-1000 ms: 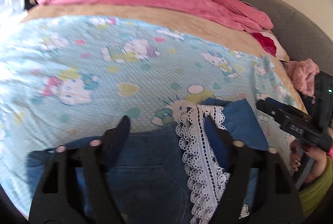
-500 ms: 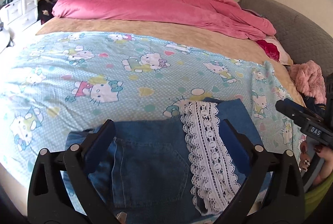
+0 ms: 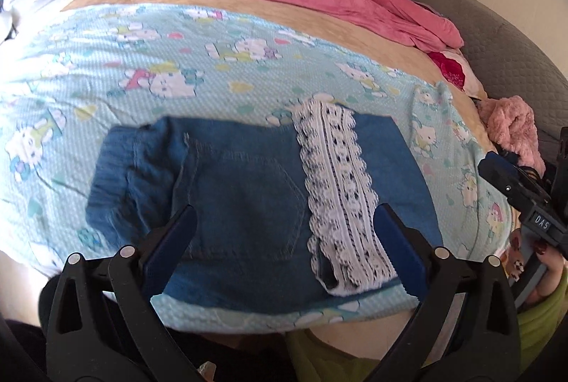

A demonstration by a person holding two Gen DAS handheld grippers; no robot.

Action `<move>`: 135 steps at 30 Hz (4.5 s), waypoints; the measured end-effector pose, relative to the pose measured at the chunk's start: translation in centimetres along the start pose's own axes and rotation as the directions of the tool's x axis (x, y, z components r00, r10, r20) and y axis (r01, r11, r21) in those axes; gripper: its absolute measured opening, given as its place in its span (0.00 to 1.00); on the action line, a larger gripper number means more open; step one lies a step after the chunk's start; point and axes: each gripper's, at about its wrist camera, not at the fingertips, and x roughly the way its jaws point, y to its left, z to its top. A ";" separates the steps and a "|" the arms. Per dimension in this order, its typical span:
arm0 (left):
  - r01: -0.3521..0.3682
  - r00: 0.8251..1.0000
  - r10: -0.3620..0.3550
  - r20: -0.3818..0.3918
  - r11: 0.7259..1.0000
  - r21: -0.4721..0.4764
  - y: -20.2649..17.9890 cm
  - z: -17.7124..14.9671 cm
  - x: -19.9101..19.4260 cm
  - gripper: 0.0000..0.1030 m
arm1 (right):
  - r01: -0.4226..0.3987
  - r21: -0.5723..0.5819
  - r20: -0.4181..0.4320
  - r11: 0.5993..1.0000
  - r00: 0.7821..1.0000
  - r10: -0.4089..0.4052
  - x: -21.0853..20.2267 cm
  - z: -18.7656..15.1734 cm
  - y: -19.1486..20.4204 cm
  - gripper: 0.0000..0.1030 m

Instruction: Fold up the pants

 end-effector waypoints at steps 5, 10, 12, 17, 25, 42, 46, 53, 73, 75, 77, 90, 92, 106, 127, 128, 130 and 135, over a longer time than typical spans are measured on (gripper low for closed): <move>0.035 0.998 -0.036 -0.050 0.999 -0.022 -0.5 -1.7 0.6 0.91 | 0.013 -0.080 -0.038 0.997 0.999 -0.016 0.8 -2.3 1.5 0.92; 0.075 0.992 -0.076 -0.106 0.997 -0.012 -1.5 -3.1 2.2 0.91 | 0.005 -0.077 -0.106 0.997 0.994 -0.013 2.8 -4.6 1.5 0.92; 0.063 0.990 -0.063 -0.126 0.998 -0.008 -2.0 -3.6 3.0 0.91 | 0.007 -0.062 -0.131 0.998 0.991 -0.015 3.5 -5.3 1.2 0.92; 0.045 0.989 -0.050 -0.142 0.998 -0.039 -2.8 -4.0 5.0 0.91 | -0.004 -0.052 -0.163 0.999 0.987 -0.005 4.4 -6.5 0.9 0.92; 0.044 0.989 -0.029 -0.146 0.994 0.101 -5.0 -4.4 5.4 0.13 | 0.001 -0.020 -0.153 1.000 0.988 -0.004 3.6 -6.5 0.2 0.92; 0.031 0.986 -0.012 -0.164 0.993 0.116 -3.4 -5.3 4.4 0.22 | -0.101 -0.178 -0.212 0.979 0.975 0.062 4.3 -7.1 4.4 0.45; 0.028 0.986 -0.006 -0.166 0.991 0.132 -3.6 -5.6 4.5 0.30 | -0.095 -0.169 -0.230 0.981 0.972 0.055 4.4 -8.3 3.2 0.41; 0.020 0.986 0.008 -0.168 0.986 0.167 -4.2 -5.6 4.5 0.42 | -0.076 -0.145 -0.233 0.987 0.972 0.040 4.2 -8.5 2.7 0.44; -0.041 0.997 0.051 -0.049 0.980 0.196 -5.1 -4.6 1.1 0.91 | 0.004 -0.074 -0.111 0.997 0.994 -0.012 0.0 -6.0 1.4 0.92; -0.053 0.998 0.060 -0.032 0.979 0.199 -5.0 -4.5 0.6 0.91 | 0.013 -0.070 -0.097 0.997 0.995 -0.020 -0.4 -5.7 1.4 0.92; -0.063 0.998 0.067 -0.016 0.979 0.196 -4.8 -4.4 0.2 0.91 | 0.016 -0.062 -0.084 0.998 0.996 -0.022 -0.7 -5.3 1.5 0.93; -0.088 0.996 0.084 0.032 0.984 0.154 -2.8 -3.8 -1.3 0.91 | 0.058 -0.039 -0.050 0.998 0.997 -0.060 -1.6 -3.0 2.4 0.93; -0.089 0.996 0.084 0.037 0.985 0.147 -2.5 -3.7 -1.5 0.91 | 0.058 -0.042 -0.051 0.997 0.997 -0.060 -1.6 -2.6 2.8 0.93; -0.066 0.995 0.061 0.084 0.996 0.057 1.2 -3.4 -3.3 0.91 | 0.012 -0.058 -0.059 0.998 0.998 -0.015 0.3 0.9 6.9 0.96; -0.054 0.997 0.059 0.053 0.994 -0.095 8.9 -3.9 -2.8 0.91 | -0.117 -0.159 -0.177 0.980 0.980 0.089 7.5 5.2 15.0 0.96; -0.056 0.997 0.060 0.047 0.993 -0.100 9.1 -3.9 -2.5 0.91 | -0.122 -0.168 -0.185 0.978 0.979 0.090 8.1 5.3 15.4 0.96; -0.044 0.998 0.049 0.045 0.993 -0.114 9.6 -3.9 -2.2 0.91 | -0.147 -0.173 -0.211 0.974 0.971 0.109 9.6 5.6 16.3 0.96; -0.037 0.998 0.045 0.052 0.987 -0.153 10.9 -3.9 -1.7 0.91 | -0.203 -0.192 -0.294 0.960 0.945 0.141 13.5 6.1 18.8 0.96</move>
